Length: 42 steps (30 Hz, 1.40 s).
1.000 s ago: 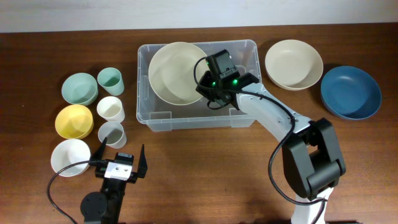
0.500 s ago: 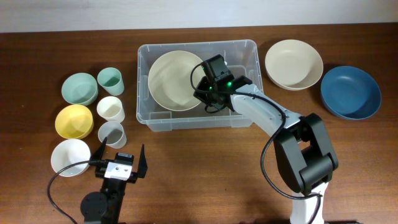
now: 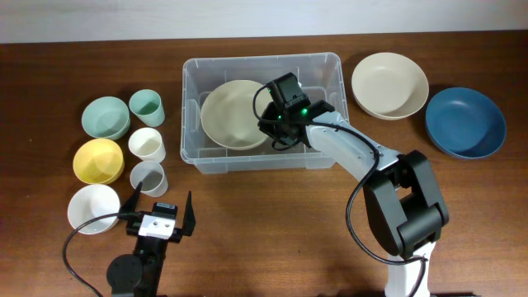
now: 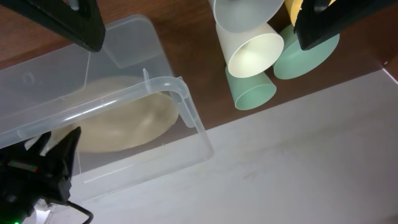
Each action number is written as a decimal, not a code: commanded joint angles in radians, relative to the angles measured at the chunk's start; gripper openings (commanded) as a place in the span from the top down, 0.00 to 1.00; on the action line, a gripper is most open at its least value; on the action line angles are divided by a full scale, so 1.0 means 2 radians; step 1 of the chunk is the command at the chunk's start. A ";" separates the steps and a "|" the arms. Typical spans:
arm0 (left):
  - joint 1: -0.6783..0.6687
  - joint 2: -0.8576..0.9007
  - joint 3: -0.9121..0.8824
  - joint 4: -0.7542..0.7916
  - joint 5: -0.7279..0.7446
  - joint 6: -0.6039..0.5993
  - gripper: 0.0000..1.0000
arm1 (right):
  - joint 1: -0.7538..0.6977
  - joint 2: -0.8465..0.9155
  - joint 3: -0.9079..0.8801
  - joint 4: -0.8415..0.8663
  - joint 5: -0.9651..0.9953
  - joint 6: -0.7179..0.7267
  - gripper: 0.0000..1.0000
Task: Pack container
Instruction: 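Lower the cream bowl into the container and open the right gripper, then move the right gripper to the dark blue bowl's rim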
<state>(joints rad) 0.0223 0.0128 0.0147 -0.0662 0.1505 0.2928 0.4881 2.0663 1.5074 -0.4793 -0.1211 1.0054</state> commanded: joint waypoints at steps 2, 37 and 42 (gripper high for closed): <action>0.002 -0.003 -0.003 -0.001 0.004 0.004 0.00 | 0.005 0.000 0.008 -0.002 -0.004 -0.005 0.54; 0.002 -0.003 -0.003 -0.001 0.004 0.004 0.00 | -0.239 -0.031 0.323 -0.395 0.059 -0.089 0.01; 0.002 -0.003 -0.003 -0.001 0.004 0.004 0.00 | -0.319 -0.024 0.277 -0.370 0.016 -0.076 0.01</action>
<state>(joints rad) 0.0223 0.0128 0.0147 -0.0662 0.1505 0.2932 -0.1219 2.0296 2.1094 -1.2327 -0.0109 0.8379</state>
